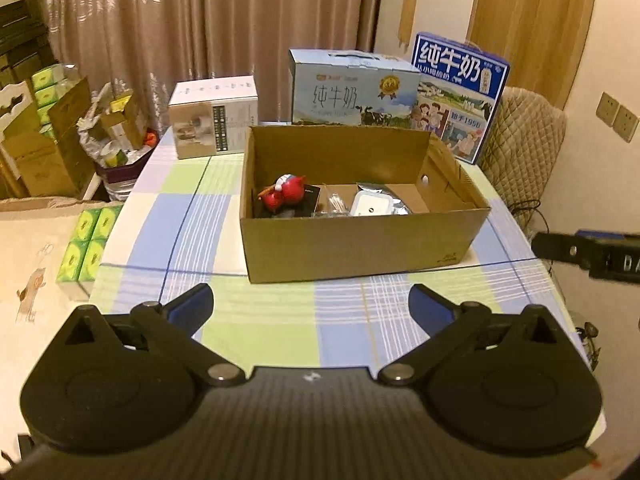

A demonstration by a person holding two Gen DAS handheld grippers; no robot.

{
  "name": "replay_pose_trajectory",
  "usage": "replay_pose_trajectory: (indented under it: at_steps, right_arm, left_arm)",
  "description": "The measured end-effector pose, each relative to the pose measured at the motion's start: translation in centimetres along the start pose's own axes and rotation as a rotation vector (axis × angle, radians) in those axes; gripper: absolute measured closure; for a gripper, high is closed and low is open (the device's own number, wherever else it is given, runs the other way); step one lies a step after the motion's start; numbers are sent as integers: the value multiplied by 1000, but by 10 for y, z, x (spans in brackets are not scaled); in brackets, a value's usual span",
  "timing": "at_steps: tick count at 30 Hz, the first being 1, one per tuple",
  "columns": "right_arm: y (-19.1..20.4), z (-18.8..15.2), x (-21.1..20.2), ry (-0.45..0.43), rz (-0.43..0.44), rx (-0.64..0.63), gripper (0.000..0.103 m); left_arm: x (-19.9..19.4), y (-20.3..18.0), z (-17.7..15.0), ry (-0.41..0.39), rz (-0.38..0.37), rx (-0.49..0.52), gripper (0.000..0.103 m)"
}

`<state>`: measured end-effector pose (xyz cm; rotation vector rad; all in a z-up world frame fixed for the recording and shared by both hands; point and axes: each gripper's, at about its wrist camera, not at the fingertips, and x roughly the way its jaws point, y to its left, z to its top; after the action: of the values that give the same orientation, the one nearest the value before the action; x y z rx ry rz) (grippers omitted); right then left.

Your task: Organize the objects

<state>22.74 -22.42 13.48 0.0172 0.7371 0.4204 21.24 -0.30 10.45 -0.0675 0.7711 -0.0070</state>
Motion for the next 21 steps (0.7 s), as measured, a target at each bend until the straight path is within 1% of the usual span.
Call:
replay_pose_trajectory:
  at_steps: [5, 9, 11, 16, 21]
  right_arm:
    - [6, -20, -34, -3, -15, -5, 26]
    - [12, -37, -55, -6, -29, -34, 26]
    - [14, -44, -63, -10, -33, -43, 26]
    - [19, -57, -76, -15, -32, -59, 26]
    - [19, -66, -81, -11, -36, -57, 26]
  left_arm:
    - [-33, -2, -18, -11, -4, -17, 1]
    - [-55, -9, -32, -31, 24, 7, 1]
    - [-63, -11, -38, -29, 15, 9, 1]
    - [-75, -10, -50, -27, 9, -10, 1]
    - [-79, -10, -57, -28, 9, -18, 1]
